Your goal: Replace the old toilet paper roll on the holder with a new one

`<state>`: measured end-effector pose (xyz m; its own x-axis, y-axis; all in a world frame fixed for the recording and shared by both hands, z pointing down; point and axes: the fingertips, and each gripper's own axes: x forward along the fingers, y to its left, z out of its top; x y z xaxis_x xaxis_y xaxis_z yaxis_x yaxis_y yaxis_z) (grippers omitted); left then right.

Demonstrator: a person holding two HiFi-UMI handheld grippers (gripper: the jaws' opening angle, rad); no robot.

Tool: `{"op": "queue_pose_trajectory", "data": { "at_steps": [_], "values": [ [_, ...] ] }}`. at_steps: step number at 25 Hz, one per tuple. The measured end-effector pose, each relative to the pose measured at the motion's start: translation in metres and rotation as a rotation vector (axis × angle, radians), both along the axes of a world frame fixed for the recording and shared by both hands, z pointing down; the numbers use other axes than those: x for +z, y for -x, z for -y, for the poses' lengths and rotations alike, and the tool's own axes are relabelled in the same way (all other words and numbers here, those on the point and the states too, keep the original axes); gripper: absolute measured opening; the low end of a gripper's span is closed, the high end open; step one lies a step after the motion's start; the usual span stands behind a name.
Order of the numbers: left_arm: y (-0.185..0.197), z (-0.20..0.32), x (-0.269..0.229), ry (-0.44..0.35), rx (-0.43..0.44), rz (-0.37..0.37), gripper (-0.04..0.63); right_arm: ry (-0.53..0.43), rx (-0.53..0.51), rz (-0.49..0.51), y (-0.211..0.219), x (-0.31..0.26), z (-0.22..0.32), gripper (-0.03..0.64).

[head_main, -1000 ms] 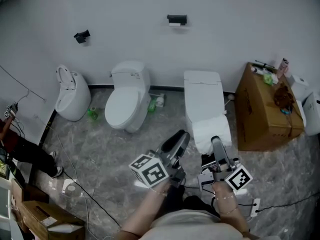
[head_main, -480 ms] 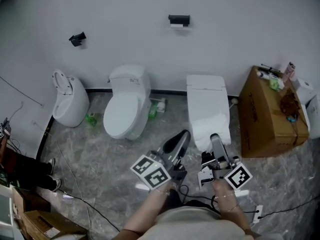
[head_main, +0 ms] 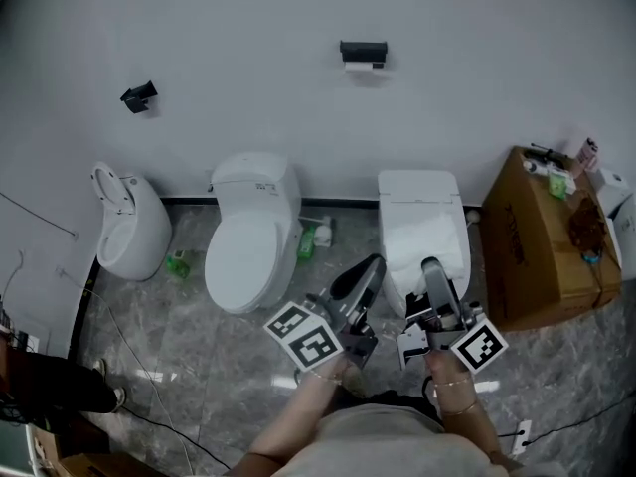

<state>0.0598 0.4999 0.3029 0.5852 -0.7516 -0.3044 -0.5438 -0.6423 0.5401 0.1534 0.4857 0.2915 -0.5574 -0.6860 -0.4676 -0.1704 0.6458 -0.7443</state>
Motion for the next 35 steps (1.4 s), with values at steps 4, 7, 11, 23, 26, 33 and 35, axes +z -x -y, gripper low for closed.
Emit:
{"op": "queue_pose_trajectory", "data": {
  "at_steps": [4, 7, 11, 23, 26, 33, 35],
  "values": [
    [0.016, 0.031, 0.003, 0.012, 0.015, -0.008, 0.015, 0.007, 0.013, -0.012, 0.016, 0.001, 0.027, 0.414],
    [0.025, 0.051, 0.01, 0.038, 0.019, -0.025, 0.015, 0.039, 0.015, -0.034, 0.026, 0.009, 0.044, 0.414],
    [0.031, 0.078, 0.021, 0.068, 0.03, -0.043, 0.015, 0.09, 0.023, -0.083, 0.032, 0.025, 0.075, 0.414],
    [0.043, 0.232, 0.008, 0.035, 0.028, -0.041, 0.015, 0.044, 0.025, -0.1, 0.037, 0.017, 0.246, 0.414],
    [0.047, 0.278, -0.001, 0.02, 0.004, -0.033, 0.015, 0.025, 0.005, -0.082, 0.039, 0.004, 0.294, 0.414],
    [0.042, 0.375, -0.006, 0.013, -0.017, -0.014, 0.015, -0.015, -0.033, -0.116, 0.043, -0.004, 0.385, 0.414],
    [0.04, 0.397, -0.001, 0.029, -0.018, -0.004, 0.015, -0.001, -0.033, -0.115, 0.04, 0.0, 0.407, 0.414]
  ]
}}
